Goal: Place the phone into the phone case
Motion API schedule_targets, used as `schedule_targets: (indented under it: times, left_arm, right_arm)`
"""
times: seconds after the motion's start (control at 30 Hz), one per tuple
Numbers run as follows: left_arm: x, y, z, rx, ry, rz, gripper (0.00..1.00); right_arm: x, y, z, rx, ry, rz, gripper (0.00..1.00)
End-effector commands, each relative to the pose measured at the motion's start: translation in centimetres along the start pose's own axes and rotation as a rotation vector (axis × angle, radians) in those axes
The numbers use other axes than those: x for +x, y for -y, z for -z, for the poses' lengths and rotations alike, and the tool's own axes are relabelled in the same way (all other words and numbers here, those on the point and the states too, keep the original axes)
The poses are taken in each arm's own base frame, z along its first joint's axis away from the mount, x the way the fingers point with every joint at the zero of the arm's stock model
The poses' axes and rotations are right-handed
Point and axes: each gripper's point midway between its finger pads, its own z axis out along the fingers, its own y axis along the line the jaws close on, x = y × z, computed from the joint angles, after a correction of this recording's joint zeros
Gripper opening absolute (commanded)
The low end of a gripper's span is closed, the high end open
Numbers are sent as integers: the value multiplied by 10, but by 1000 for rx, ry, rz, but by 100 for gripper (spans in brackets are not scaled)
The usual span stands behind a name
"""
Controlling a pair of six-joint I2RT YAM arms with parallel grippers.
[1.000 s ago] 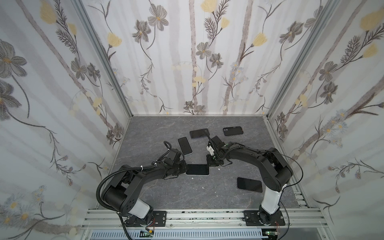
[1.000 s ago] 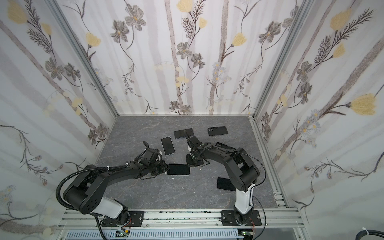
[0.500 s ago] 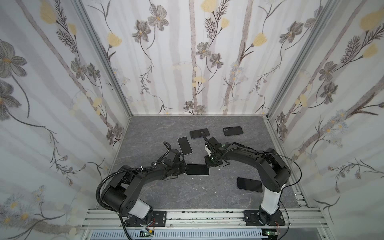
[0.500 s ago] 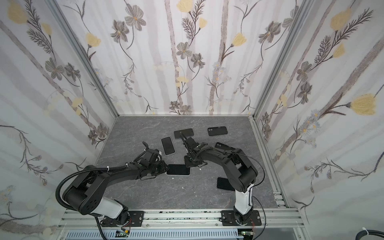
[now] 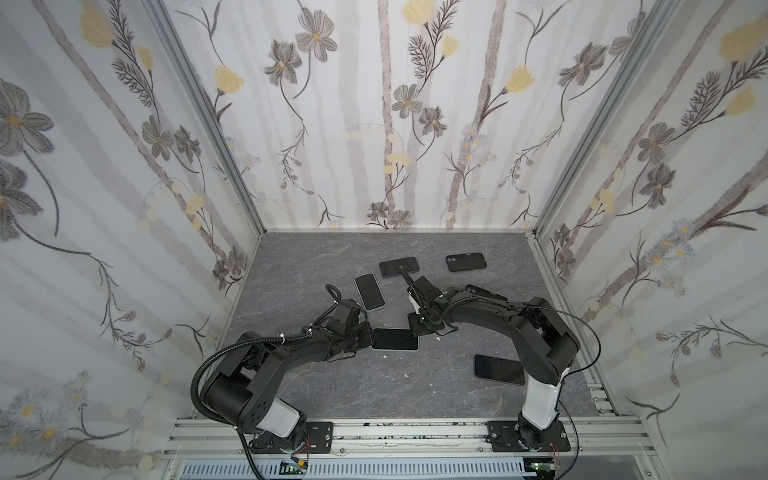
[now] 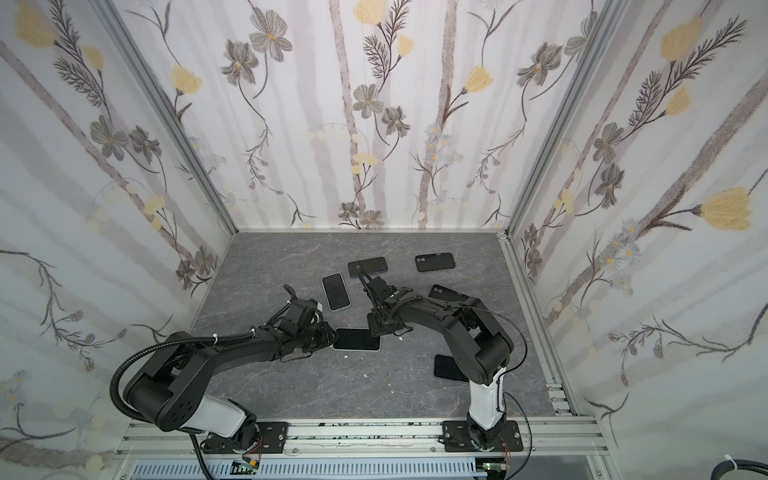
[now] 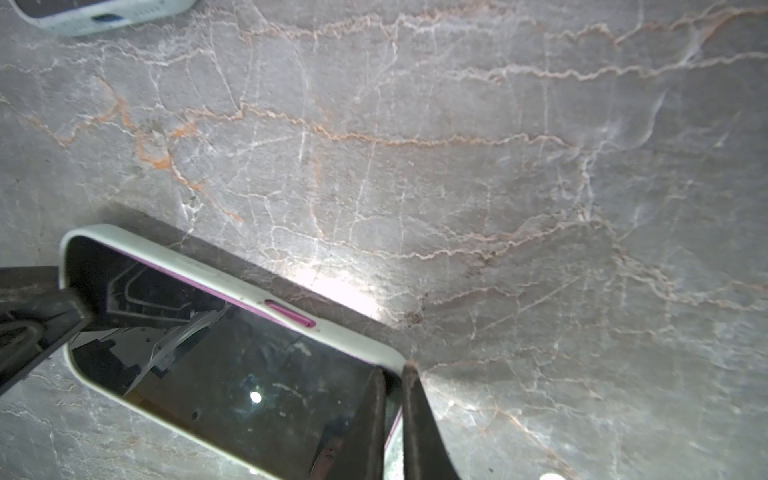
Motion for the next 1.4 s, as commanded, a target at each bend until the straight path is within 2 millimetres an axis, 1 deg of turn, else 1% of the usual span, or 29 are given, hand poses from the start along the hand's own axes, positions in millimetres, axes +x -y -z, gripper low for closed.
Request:
schedule_targets:
  times: [0.0, 0.13, 0.23, 0.3, 0.43, 0.5, 0.57, 0.7, 0.77, 0.8, 0.9, 0.93, 0.97, 1.0, 1.07, 1.17, 1.23, 1.27, 1.37]
  left_arm:
    - [13, -14, 0, -53, -47, 27, 24]
    - [12, -13, 1, -52, -44, 25, 24]
    - [9, -10, 2, -50, -38, 20, 24]
    - [3, -5, 4, -47, -26, 9, 24]
    - [-17, 12, 15, -40, 20, -37, 24]
    - [-29, 22, 24, -35, 49, -62, 25]
    - [-38, 29, 35, -30, 72, -87, 27]
    - [-51, 35, 58, -29, 121, -109, 29]
    - [-58, 37, 75, -25, 171, -125, 30]
    - [-62, 39, 85, -16, 204, -136, 30]
    - [-73, 41, 114, -19, 306, -174, 34]
    - [-75, 42, 124, -18, 338, -190, 35]
    - [-78, 43, 135, -19, 370, -204, 36]
    - [-80, 44, 142, -21, 394, -216, 38]
    - [-82, 45, 159, -21, 442, -235, 41]
    - [-82, 46, 177, -20, 493, -253, 49]
    - [-82, 48, 188, -13, 522, -272, 50]
    - [-81, 48, 193, -11, 537, -277, 52]
    - [-79, 49, 204, 4, 576, -286, 57]
  right_arm:
    - [44, 23, -24, 93, -162, -1, 12]
    - [38, 21, -18, 94, -144, 1, 12]
    - [31, 16, -12, 80, -124, 13, 13]
    - [21, 9, -6, 62, -97, 33, 13]
    - [-8, -13, 14, 9, -7, 114, 16]
    - [-25, -23, 28, -14, 47, 150, 18]
    - [-42, -31, 44, -32, 113, 184, 22]
    - [-69, -49, 78, -79, 249, 265, 23]
    - [-85, -55, 102, -89, 351, 311, 24]
    - [-92, -56, 113, -82, 407, 324, 24]
    - [-108, -64, 148, -102, 579, 391, 28]
    - [-112, -68, 164, -120, 642, 419, 30]
    - [-115, -73, 172, -139, 689, 442, 32]
    - [-116, -77, 192, -159, 752, 463, 34]
    - [-114, -87, 210, -203, 825, 529, 39]
    - [-106, -96, 225, -232, 866, 627, 45]
    - [-96, -103, 229, -265, 872, 715, 51]
    - [-90, -107, 231, -287, 882, 771, 56]
    - [-72, -110, 226, -308, 901, 884, 82]
